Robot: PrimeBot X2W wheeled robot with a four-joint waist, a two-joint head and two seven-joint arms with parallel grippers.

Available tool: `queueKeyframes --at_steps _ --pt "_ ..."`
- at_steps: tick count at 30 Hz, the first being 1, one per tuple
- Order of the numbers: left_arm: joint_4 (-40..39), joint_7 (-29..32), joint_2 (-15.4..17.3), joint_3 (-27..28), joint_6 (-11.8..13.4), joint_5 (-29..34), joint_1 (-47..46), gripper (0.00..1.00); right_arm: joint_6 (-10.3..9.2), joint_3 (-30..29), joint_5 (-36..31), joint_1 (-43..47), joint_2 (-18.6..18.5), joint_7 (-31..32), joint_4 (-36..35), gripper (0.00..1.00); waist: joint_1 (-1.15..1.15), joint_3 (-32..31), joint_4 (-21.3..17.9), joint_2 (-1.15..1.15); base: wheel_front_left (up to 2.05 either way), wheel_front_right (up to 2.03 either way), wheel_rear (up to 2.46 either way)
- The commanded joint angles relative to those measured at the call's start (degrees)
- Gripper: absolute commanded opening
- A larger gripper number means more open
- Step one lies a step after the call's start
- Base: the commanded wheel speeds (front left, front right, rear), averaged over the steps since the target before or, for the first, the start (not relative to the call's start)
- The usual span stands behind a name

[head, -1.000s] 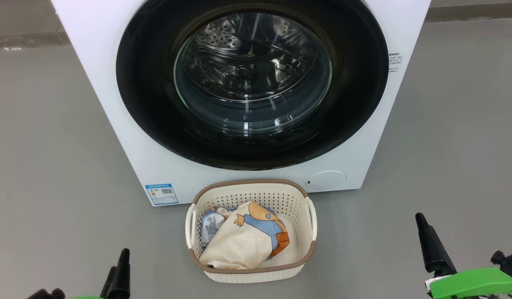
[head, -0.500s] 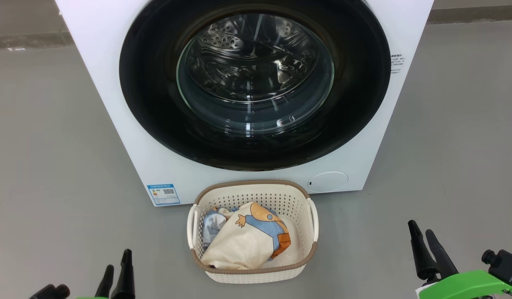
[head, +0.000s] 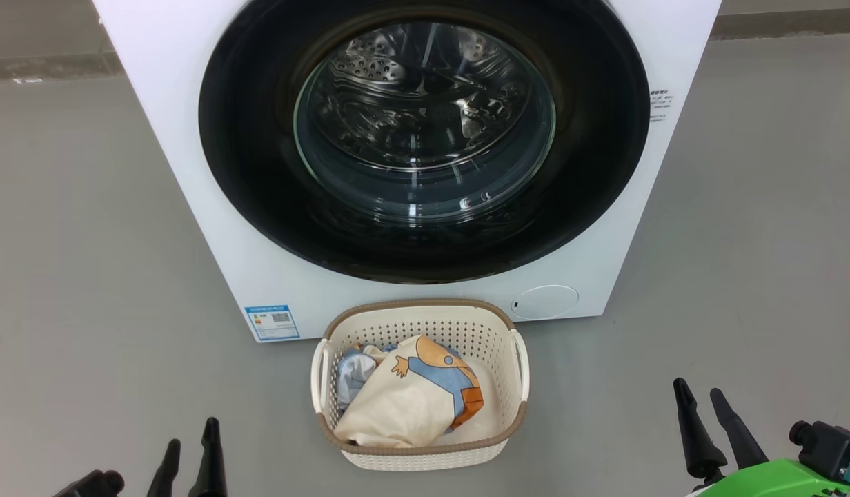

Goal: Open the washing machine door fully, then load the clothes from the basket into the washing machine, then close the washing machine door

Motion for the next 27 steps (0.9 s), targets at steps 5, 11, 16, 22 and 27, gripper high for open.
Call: queueKeyframes --at_steps 5,11,16,22,27 --pt "-1.4 -1.5 1.1 0.9 0.6 4.7 -0.8 1.0 0.07 1.1 -4.5 -0.6 -0.9 -1.4 -1.7 1.0 0.0 0.1 0.1 0.0 0.0 0.0 0.0" --pt "-1.7 -2.6 1.1 0.9 0.8 9.7 -0.6 1.0 0.07 1.3 -9.7 -0.5 -1.0 -2.6 -1.9 1.0 0.0 0.2 0.2 0.0 0.0 0.0 0.0" --pt "-1.9 -3.5 1.2 1.0 0.8 13.0 -0.5 1.0 0.08 1.6 -13.5 -0.4 -1.0 -3.4 -2.3 1.0 0.0 0.2 0.3 0.0 0.0 0.0 0.0" --pt "-2.2 -4.5 1.3 1.0 0.9 16.9 -0.3 1.0 0.08 1.9 -17.9 -0.1 -1.1 -4.4 -2.8 1.0 0.0 0.3 0.3 0.0 0.0 0.0 0.0" --pt "-2.6 -5.3 1.3 0.7 1.2 20.4 -0.2 1.0 0.09 2.1 -21.6 0.0 -1.3 -5.3 -3.2 1.0 0.0 0.5 0.3 0.0 0.0 0.0 0.0"
